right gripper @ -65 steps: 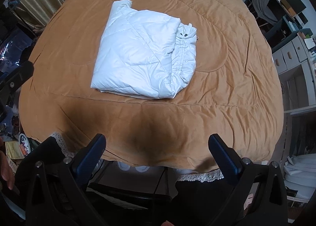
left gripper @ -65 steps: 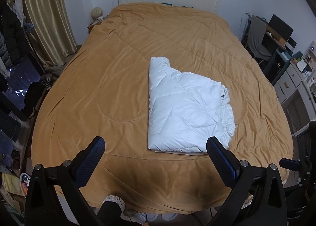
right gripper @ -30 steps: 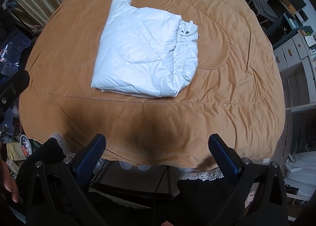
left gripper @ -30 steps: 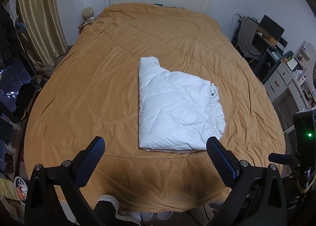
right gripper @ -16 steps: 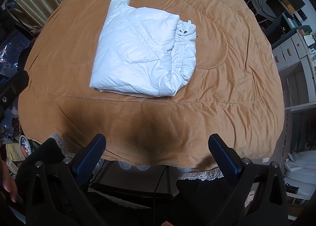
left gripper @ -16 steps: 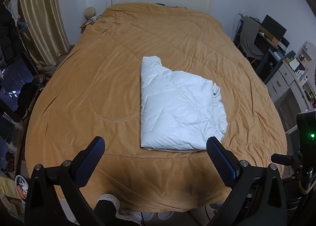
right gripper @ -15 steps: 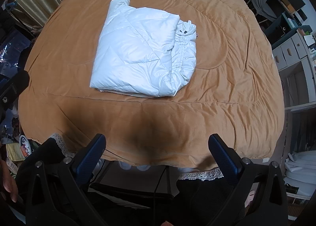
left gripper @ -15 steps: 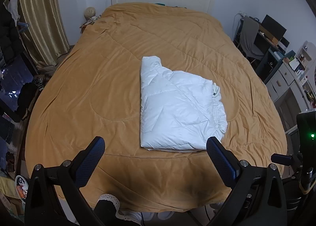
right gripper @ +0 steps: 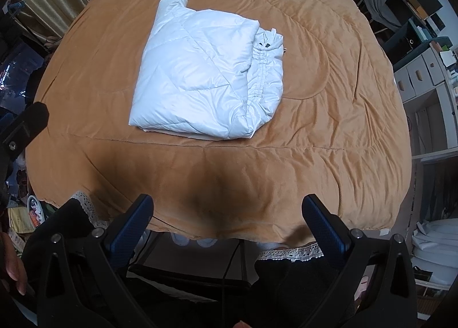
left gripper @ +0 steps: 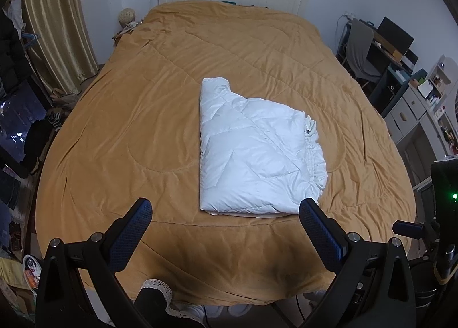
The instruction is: Fold large clothes
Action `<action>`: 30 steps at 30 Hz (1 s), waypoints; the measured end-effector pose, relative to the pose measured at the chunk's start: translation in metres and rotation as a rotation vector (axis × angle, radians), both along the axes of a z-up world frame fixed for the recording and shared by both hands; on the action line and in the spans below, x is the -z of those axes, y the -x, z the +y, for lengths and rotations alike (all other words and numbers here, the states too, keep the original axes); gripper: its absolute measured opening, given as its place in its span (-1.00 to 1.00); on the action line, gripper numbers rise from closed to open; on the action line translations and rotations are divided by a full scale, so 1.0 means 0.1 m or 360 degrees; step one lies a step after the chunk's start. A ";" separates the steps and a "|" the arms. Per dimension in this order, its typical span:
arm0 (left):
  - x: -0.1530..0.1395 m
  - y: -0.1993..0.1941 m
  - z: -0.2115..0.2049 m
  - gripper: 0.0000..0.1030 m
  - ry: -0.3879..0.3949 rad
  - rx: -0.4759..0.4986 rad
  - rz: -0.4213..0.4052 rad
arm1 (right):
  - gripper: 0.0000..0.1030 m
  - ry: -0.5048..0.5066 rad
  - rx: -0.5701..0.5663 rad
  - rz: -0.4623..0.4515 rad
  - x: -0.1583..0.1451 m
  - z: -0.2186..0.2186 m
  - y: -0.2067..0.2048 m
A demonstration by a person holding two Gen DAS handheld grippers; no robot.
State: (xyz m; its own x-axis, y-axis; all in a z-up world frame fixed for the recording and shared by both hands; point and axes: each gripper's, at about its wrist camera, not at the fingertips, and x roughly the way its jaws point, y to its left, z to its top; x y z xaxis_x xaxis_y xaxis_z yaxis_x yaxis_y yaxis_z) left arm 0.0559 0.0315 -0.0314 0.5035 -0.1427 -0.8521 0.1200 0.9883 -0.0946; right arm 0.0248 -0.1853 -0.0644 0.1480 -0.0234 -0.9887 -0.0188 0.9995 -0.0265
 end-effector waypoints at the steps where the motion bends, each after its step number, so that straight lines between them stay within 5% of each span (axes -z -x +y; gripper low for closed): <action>1: 0.00 -0.01 0.00 0.99 -0.0002 0.0001 0.0001 | 1.00 0.0001 0.0000 -0.0002 0.00 0.00 0.01; 30: 0.06 -0.06 0.01 0.99 -0.0009 -0.0009 0.0061 | 1.00 0.0017 -0.0006 -0.0010 -0.02 -0.04 0.01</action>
